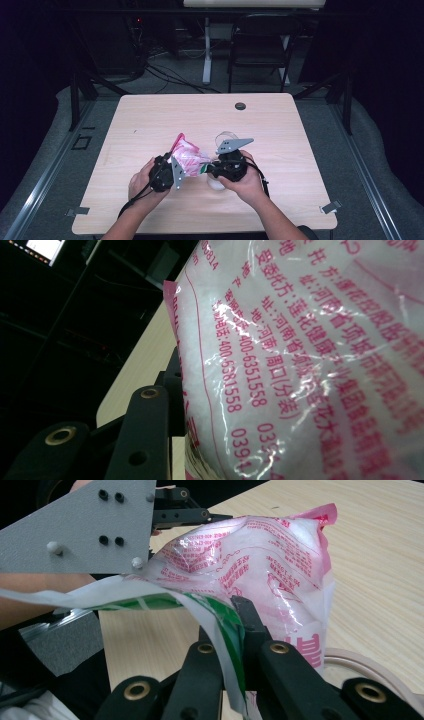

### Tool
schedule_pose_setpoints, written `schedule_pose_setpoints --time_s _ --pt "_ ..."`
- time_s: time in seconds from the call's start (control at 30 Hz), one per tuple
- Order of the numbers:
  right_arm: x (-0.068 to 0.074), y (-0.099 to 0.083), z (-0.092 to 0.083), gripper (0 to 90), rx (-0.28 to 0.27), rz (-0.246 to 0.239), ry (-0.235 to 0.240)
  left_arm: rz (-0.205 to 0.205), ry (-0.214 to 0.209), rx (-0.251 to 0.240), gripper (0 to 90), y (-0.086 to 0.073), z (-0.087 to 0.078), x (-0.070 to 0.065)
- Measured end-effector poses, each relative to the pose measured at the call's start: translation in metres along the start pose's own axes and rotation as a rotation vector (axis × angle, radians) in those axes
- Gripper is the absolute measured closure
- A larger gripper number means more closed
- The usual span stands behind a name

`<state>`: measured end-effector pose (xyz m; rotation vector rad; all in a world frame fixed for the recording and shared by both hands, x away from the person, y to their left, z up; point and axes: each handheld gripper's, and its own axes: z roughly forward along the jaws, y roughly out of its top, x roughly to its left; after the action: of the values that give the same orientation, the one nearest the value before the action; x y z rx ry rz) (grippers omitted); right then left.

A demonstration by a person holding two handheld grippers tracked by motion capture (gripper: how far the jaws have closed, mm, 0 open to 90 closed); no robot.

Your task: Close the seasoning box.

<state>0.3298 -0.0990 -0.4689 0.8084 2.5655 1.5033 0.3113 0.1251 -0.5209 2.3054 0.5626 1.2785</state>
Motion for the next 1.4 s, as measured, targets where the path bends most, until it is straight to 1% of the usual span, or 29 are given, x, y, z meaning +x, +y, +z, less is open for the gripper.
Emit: schedule_pose_setpoints --time_s 0.03,0.13,0.17,0.23,0.27,0.3,0.37,0.43,0.47,0.5,0.53,0.57,0.6,0.63,0.67,0.7,0.73,0.8,0.87,0.9,0.93,1.03,1.07,1.13,1.17,1.2,1.23,1.27,1.4 --pt "-0.001 0.000 -0.001 90.0 -0.002 0.007 -0.002 0.006 0.013 -0.005 61.3 0.001 0.001 0.001" --pt "-0.006 0.001 -0.002 90.0 -0.016 0.036 0.004 0.013 0.020 -0.012 61.3 0.005 0.004 0.002" --pt "-0.008 0.001 -0.003 90.0 -0.014 0.038 0.004 0.036 0.028 -0.002 61.4 0.006 0.005 0.003" --pt "-0.011 0.000 -0.003 90.0 -0.018 0.050 0.000 0.042 0.037 -0.005 61.4 0.008 0.007 0.003" --pt "-0.012 0.000 -0.003 90.0 -0.015 0.060 0.000 0.054 0.036 0.006 61.4 0.009 0.008 0.003" --pt "-0.013 -0.001 -0.003 90.0 -0.019 0.071 -0.003 0.046 0.038 -0.002 61.4 0.009 0.010 0.002" --pt "-0.015 -0.002 -0.004 90.0 -0.016 0.079 -0.006 0.058 0.044 -0.003 61.4 0.010 0.010 0.002" --pt "-0.016 -0.003 -0.004 90.0 -0.014 0.074 -0.005 0.070 0.054 -0.009 61.5 0.010 0.011 0.000" --pt "-0.015 -0.003 -0.003 90.0 -0.019 0.078 -0.008 0.092 0.057 0.006 61.5 0.010 0.010 0.001" --pt "-0.015 -0.004 -0.003 90.0 -0.010 0.075 -0.011 0.092 0.057 0.006 61.5 0.010 0.010 0.001" --pt "-0.015 -0.004 -0.003 90.0 -0.009 0.072 -0.012 0.074 0.068 -0.011 61.5 0.008 0.011 -0.001" --pt "-0.014 -0.005 -0.002 90.0 -0.011 0.068 -0.014 0.074 0.068 -0.011 61.5 0.008 0.011 -0.001" --pt "-0.013 -0.005 -0.002 90.0 -0.007 0.065 -0.017 0.086 0.066 0.007 61.5 0.007 0.010 -0.001" --pt "-0.013 -0.005 -0.001 90.0 -0.006 0.062 -0.020 0.069 0.068 -0.008 61.5 0.006 0.011 -0.003" --pt "-0.013 -0.006 -0.001 90.0 -0.002 0.058 -0.023 0.087 0.068 0.004 61.5 0.006 0.010 -0.003" --pt "-0.013 -0.006 -0.001 90.0 -0.002 0.058 -0.023 0.087 0.068 0.004 61.5 0.006 0.010 -0.003" --pt "-0.012 -0.007 -0.001 90.0 0.005 0.058 -0.022 0.071 0.064 -0.009 61.5 0.004 0.011 -0.006" --pt "-0.012 -0.007 0.000 90.0 0.003 0.054 -0.020 0.080 0.064 -0.004 61.5 0.004 0.011 -0.006" --pt "-0.011 -0.008 0.000 90.0 0.008 0.050 -0.024 0.077 0.063 -0.010 61.5 0.003 0.012 -0.007" --pt "-0.011 -0.009 0.001 90.0 0.008 0.043 -0.026 0.096 0.063 0.003 61.5 0.002 0.010 -0.007" --pt "-0.010 -0.009 0.001 90.0 0.007 0.044 -0.027 0.085 0.067 -0.011 61.5 0.002 0.011 -0.008" --pt "-0.010 -0.010 0.001 90.0 0.005 0.044 -0.025 0.086 0.076 -0.012 61.5 0.002 0.010 -0.009" --pt "-0.010 -0.010 0.001 90.0 0.010 0.039 -0.023 0.098 0.087 -0.014 61.5 0.002 0.010 -0.009" --pt "-0.010 -0.011 0.001 90.0 0.008 0.040 -0.025 0.102 0.089 -0.014 61.5 0.002 0.010 -0.009" --pt "-0.010 -0.011 0.001 90.0 0.008 0.039 -0.025 0.122 0.092 0.004 61.5 0.003 0.008 -0.009" --pt "-0.010 -0.011 0.001 90.0 0.008 0.038 -0.026 0.125 0.096 0.004 61.5 0.003 0.008 -0.009" --pt "-0.009 -0.011 0.001 89.9 0.007 0.040 -0.027 0.110 0.098 -0.010 61.6 0.003 0.009 -0.010" --pt "-0.010 -0.011 0.001 89.9 0.008 0.039 -0.025 0.136 0.101 0.005 61.5 0.003 0.008 -0.009" --pt "-0.010 -0.012 0.000 89.7 0.007 0.038 -0.027 0.155 0.117 0.016 61.6 0.005 0.006 -0.008"
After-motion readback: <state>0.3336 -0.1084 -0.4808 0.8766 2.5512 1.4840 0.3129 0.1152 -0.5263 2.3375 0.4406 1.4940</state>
